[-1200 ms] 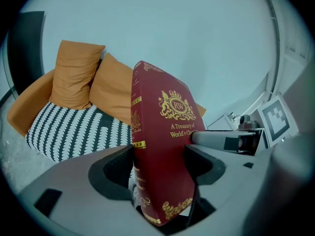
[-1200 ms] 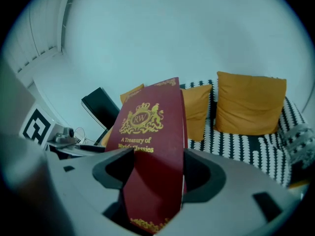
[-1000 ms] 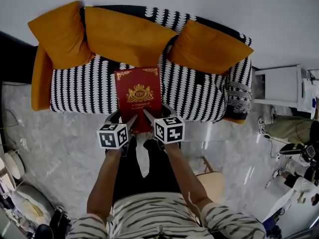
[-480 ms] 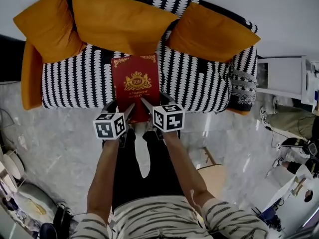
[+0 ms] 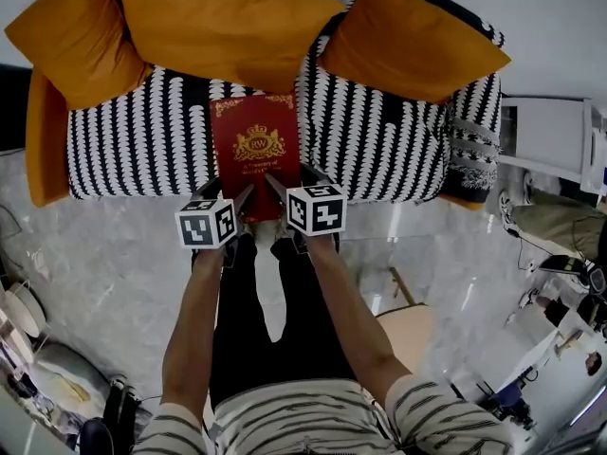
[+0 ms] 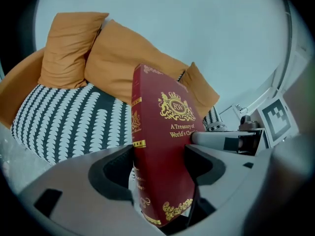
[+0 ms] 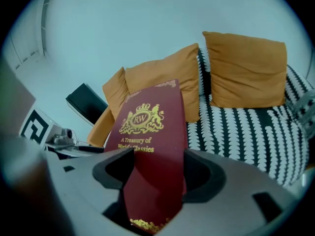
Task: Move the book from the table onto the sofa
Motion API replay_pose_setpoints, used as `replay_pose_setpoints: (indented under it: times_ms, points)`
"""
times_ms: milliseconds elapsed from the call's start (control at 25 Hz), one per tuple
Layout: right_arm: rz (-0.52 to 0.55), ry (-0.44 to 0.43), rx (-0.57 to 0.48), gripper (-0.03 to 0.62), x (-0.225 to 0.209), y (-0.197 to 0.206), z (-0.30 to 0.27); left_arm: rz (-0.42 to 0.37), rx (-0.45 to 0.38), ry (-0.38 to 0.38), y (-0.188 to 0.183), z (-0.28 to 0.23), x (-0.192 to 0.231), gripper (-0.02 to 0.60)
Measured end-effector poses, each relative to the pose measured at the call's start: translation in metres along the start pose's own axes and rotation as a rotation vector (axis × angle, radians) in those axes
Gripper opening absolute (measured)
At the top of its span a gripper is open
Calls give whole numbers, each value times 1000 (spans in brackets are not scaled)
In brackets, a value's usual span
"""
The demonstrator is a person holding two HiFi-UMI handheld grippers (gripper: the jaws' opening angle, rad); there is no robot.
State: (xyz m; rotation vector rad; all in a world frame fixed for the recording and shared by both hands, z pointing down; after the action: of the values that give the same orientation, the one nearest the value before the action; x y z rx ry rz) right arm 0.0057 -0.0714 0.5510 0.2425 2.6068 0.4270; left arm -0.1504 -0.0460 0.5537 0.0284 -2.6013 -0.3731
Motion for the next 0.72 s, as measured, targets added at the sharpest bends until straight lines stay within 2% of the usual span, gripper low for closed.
replay_pose_setpoints:
  times_ms: [480,720]
  points:
    - [-39,26,26,316,-19,7,-62,-7,75,-16,-3,-51,41,334]
    - [-58,39,45,316,-29,8,-87,12,111,7,-4,-76,58,334]
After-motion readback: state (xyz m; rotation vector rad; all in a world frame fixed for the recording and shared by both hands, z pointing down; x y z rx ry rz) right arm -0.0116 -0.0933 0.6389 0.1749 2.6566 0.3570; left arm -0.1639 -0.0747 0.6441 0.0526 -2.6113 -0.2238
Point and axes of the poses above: the fingertips, and each gripper's own axes: z backward along the fingers, x to its left, y out of its underside, the point moved 6 cm from there along z, backward along the fingers, and after that the axes turned 7 degrees about x, right-handed, at the moved point
